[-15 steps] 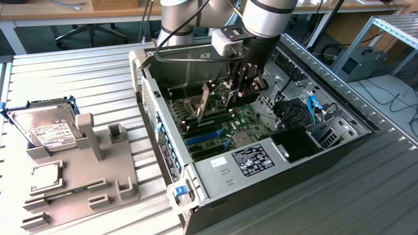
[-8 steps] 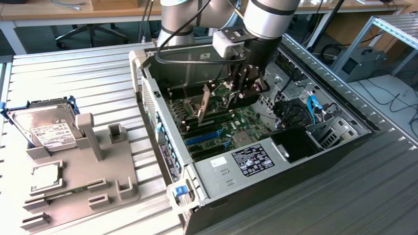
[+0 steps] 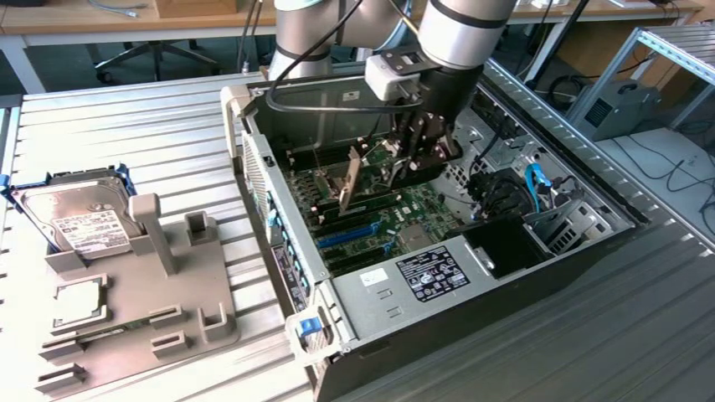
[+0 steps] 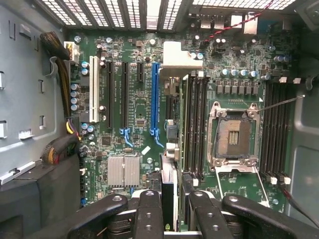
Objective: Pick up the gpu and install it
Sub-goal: 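Insert the gpu into the slot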
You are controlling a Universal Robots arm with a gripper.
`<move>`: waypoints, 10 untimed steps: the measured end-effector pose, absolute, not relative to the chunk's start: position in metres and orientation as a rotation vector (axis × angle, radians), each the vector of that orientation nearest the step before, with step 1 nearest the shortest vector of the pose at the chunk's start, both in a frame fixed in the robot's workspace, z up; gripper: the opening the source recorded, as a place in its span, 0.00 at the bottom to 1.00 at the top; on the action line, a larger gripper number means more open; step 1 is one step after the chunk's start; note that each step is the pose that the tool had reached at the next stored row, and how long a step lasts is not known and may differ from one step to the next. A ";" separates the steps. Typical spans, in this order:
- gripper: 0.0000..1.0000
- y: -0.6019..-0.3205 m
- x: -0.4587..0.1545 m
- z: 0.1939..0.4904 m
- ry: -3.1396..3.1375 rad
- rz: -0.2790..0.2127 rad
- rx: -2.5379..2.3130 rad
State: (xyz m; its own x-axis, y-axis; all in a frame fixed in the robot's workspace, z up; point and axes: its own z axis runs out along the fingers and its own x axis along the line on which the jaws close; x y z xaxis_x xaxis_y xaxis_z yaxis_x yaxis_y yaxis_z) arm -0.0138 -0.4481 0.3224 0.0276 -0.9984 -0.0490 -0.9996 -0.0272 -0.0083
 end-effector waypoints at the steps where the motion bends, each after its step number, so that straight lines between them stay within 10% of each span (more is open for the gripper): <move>1: 0.26 -0.448 -0.014 0.322 2.163 0.045 -2.223; 10: 0.26 -0.452 -0.017 0.322 2.162 0.045 -2.223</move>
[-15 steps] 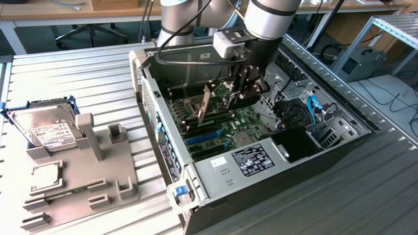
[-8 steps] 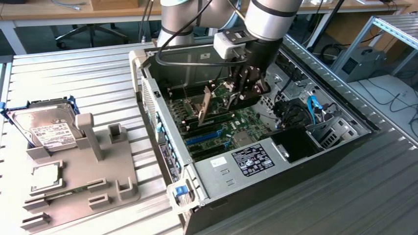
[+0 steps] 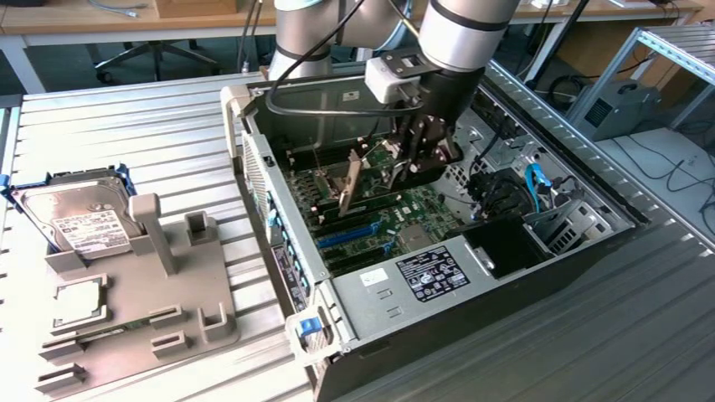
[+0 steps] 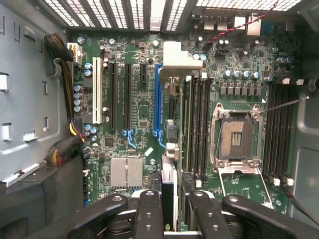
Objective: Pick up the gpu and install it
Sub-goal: 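Insert the gpu into the slot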
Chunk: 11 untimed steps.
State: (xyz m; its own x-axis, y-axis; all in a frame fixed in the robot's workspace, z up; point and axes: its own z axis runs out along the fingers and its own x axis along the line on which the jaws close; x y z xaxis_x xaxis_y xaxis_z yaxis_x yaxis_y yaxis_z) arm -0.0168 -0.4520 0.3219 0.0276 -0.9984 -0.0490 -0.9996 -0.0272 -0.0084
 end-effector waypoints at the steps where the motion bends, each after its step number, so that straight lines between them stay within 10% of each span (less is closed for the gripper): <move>1: 0.26 -0.452 -0.018 0.322 2.162 0.045 -2.223; 11: 0.26 -0.453 -0.025 0.321 2.162 0.045 -2.223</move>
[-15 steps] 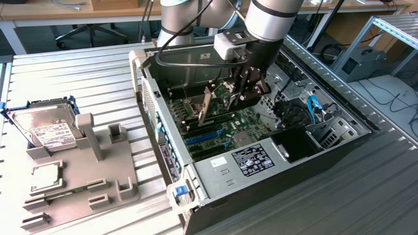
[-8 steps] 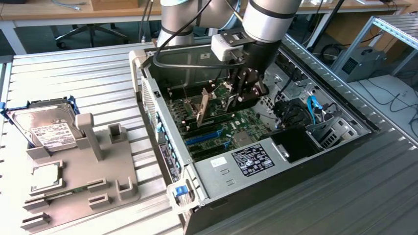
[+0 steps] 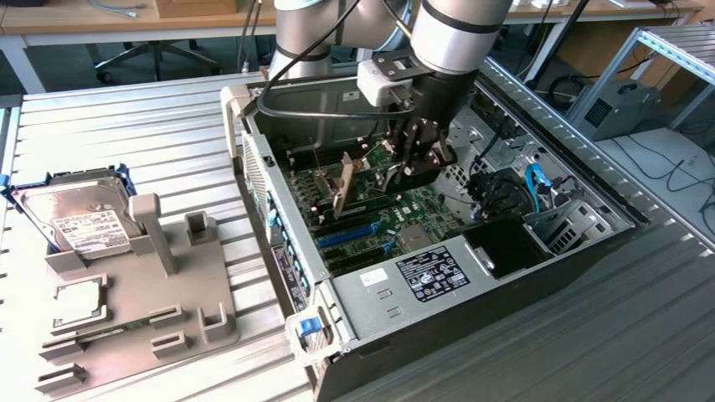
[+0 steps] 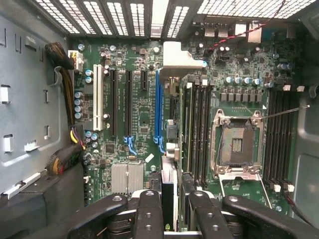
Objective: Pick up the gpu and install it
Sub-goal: 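Insert the gpu into the slot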
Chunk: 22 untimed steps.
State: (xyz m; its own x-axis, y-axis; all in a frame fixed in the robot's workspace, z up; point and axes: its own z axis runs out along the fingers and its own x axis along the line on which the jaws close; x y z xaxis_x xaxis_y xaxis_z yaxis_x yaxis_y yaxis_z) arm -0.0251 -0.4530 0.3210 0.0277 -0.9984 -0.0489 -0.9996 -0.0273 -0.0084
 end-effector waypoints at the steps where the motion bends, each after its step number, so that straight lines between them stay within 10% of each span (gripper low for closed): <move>1: 0.26 -0.453 -0.025 0.321 2.162 0.045 -2.223; 22: 0.26 -0.456 -0.028 0.318 2.163 0.045 -2.223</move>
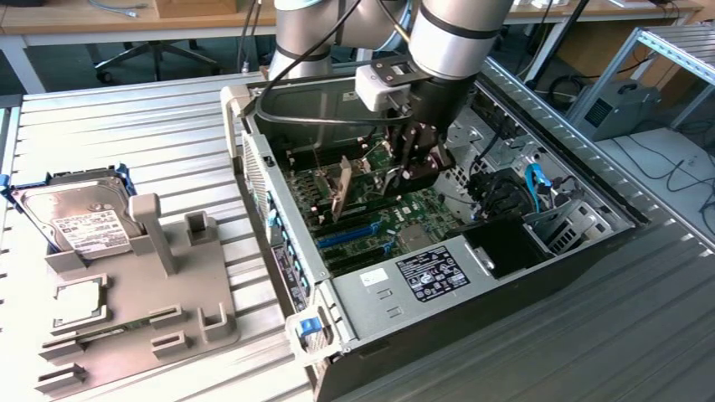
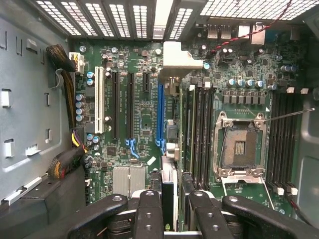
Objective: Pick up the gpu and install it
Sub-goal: 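Insert the gpu into the slot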
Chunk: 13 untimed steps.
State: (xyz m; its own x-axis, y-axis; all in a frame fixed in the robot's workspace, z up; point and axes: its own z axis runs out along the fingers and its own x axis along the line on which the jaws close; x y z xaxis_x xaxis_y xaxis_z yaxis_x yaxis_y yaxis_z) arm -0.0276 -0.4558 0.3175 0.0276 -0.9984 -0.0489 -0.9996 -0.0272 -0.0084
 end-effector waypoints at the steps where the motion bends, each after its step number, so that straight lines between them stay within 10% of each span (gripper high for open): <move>1: 0.26 -0.456 -0.028 0.317 2.163 0.045 -2.223; 13: 0.26 -0.456 -0.028 0.311 2.163 0.045 -2.223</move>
State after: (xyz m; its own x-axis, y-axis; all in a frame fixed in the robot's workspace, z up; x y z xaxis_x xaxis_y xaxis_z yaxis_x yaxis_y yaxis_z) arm -0.0276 -0.4561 0.3115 0.0277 -0.9984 -0.0488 -0.9996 -0.0273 -0.0083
